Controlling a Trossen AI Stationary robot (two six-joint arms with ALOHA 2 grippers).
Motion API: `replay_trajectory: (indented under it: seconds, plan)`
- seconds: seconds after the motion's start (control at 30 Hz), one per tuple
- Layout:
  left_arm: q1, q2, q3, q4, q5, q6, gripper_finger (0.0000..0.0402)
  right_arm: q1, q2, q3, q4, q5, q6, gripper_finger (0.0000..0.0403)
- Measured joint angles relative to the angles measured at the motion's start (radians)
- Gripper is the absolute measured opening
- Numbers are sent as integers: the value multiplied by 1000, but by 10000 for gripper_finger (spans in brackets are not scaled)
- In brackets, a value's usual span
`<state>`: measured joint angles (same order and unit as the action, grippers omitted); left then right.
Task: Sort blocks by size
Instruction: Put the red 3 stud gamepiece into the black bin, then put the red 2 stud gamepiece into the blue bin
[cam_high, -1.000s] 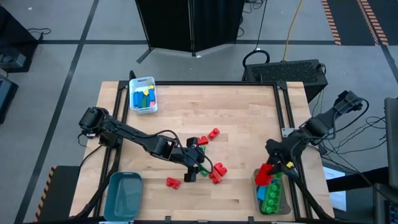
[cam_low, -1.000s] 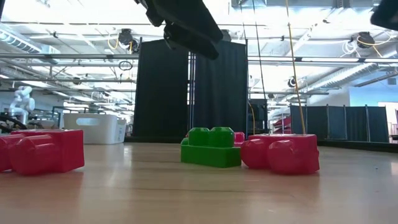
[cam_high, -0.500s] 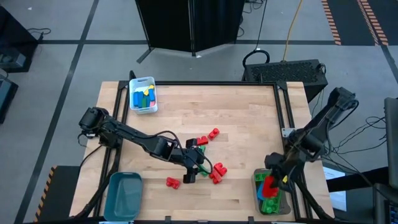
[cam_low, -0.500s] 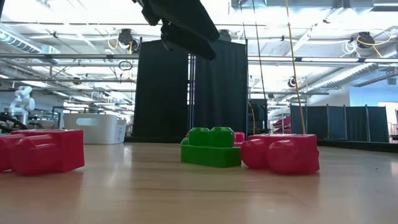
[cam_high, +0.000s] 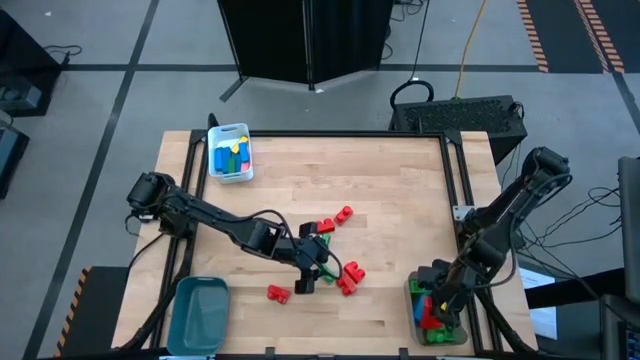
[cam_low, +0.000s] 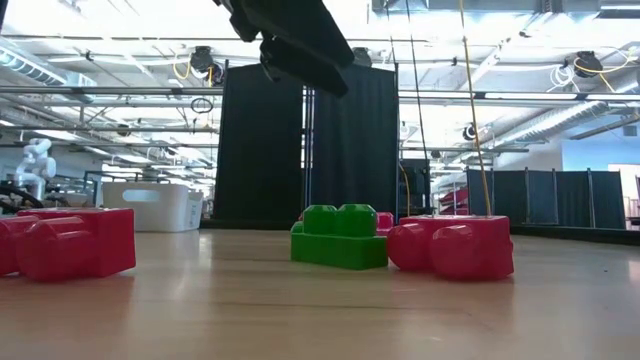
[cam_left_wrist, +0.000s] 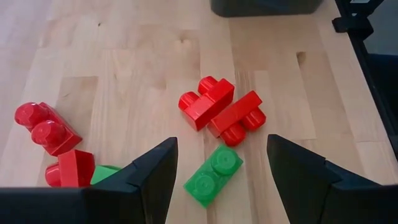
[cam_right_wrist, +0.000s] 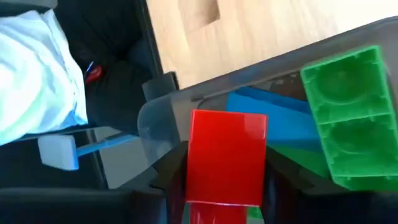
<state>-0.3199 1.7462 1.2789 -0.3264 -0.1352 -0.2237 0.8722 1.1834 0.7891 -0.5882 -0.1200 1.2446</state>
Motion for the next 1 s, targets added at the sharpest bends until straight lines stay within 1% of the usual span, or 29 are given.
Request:
replay_trajectory:
  seconds: [0.17,0.37,0.5,0.63,0.77,0.93,1.0]
  plan:
    - [1,0,0,-1,-1,1,233,-1,-4,0,-6,34,0,181]
    - [1,0,0,-6,-4,3,233,-4,-9,0,-4,35,-24,221]
    - [6,0,0,-11,-6,31,233,-22,-39,0,9,42,-59,234]
    - [13,1,0,-30,-30,47,233,-34,-97,0,11,67,-103,234]
    - [19,1,-20,-22,-74,48,233,-42,-162,0,11,169,-171,230]
    - [37,1,-59,-14,-204,22,233,-57,-214,0,10,327,-256,229]
    - [53,1,-77,-2,-210,27,233,-65,-220,0,10,395,-284,228]
